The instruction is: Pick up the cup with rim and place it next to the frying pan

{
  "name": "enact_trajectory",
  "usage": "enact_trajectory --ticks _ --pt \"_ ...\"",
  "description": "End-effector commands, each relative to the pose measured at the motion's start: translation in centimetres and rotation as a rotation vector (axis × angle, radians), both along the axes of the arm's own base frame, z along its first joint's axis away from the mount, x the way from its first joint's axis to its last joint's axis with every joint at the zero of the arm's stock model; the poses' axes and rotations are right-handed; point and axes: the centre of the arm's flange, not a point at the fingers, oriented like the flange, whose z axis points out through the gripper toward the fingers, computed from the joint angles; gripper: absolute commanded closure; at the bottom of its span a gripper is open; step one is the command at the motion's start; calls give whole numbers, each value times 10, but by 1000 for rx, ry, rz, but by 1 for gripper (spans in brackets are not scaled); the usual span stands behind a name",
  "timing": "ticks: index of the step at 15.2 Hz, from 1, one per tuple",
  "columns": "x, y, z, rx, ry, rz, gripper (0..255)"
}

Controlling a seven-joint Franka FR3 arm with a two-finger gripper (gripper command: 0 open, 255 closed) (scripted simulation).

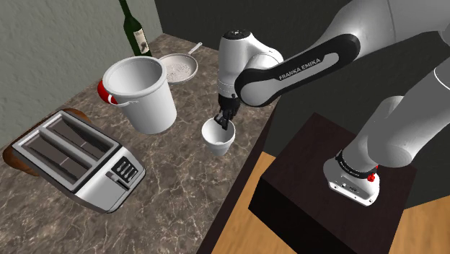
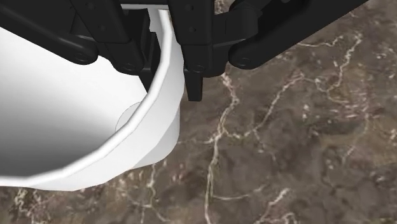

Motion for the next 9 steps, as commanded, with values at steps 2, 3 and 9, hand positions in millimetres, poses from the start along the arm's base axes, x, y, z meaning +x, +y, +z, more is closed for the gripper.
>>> enact_trajectory --ticks 2,3,9 --pt "0 0 0 0 1 0 255" --pt "0 0 0 0 1 0 255" --pt "0 0 15 0 1 0 255"
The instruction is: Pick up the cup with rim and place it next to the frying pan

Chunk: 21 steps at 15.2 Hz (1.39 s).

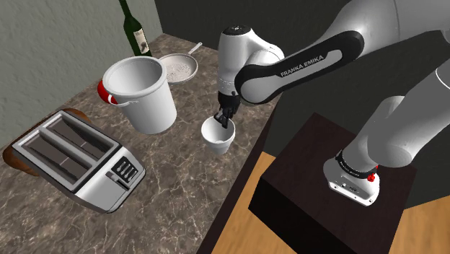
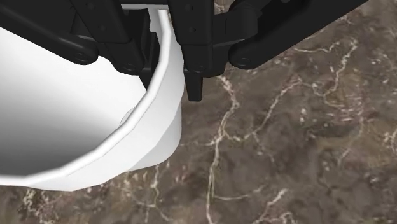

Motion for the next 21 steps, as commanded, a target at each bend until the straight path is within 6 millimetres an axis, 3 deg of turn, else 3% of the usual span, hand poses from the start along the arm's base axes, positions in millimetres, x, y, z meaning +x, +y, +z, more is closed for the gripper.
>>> enact_trajectory --ticks 1,21 --pt "0 0 10 0 0 0 255" --pt "0 0 116 0 0 0 255"
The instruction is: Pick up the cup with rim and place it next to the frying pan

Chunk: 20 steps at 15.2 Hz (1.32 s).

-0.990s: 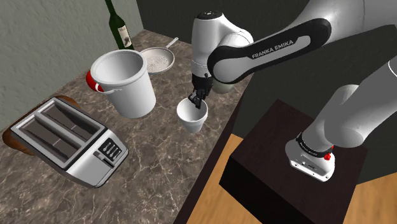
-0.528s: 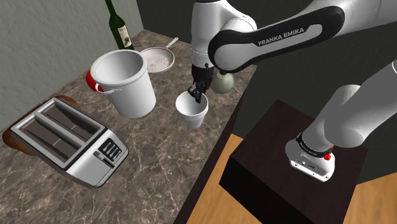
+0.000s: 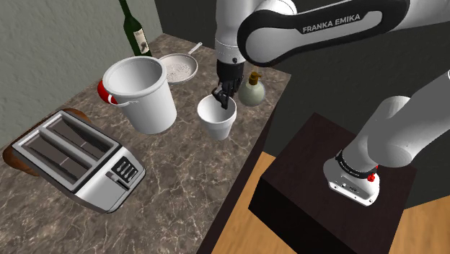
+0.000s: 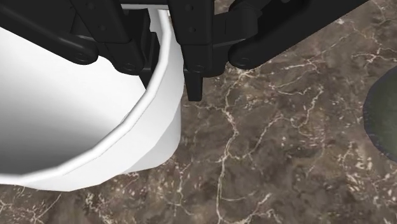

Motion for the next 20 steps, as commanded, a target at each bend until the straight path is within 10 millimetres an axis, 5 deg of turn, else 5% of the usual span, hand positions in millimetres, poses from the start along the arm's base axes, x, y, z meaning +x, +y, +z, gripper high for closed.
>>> enact_trajectory --ticks 1,16,20 --pt "0 -1 10 0 0 0 255" --pt "0 -1 85 0 0 0 255" --pt "48 -23 85 0 0 0 255"
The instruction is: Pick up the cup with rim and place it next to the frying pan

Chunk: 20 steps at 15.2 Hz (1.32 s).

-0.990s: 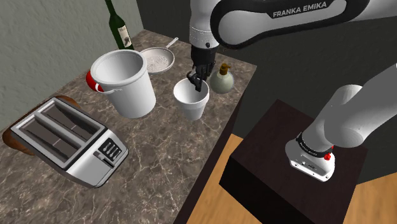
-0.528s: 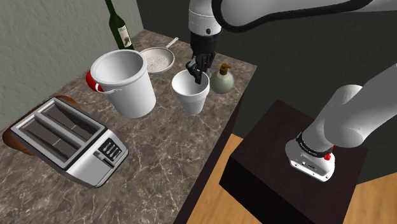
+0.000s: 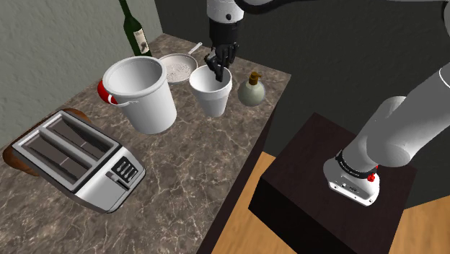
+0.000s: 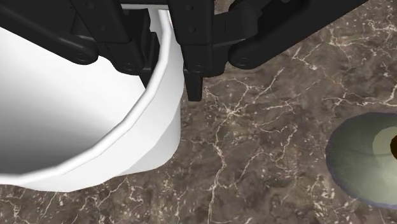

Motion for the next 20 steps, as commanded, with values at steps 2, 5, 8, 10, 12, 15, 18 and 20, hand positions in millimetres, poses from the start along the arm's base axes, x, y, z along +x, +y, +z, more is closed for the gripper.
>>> enact_trajectory --ticks 2,5,8,10,12,15,18,20 --pt "35 -16 1 0 0 0 255" --pt "71 -32 1 0 0 0 255" --pt "107 -48 2 0 0 0 255" --pt "132 -59 2 0 0 0 255" --pt "156 -69 2 0 0 0 255" --pt "192 -85 2 0 0 0 255" --pt "218 -97 -3 0 0 0 255" --pt "218 -97 -13 0 0 0 255"
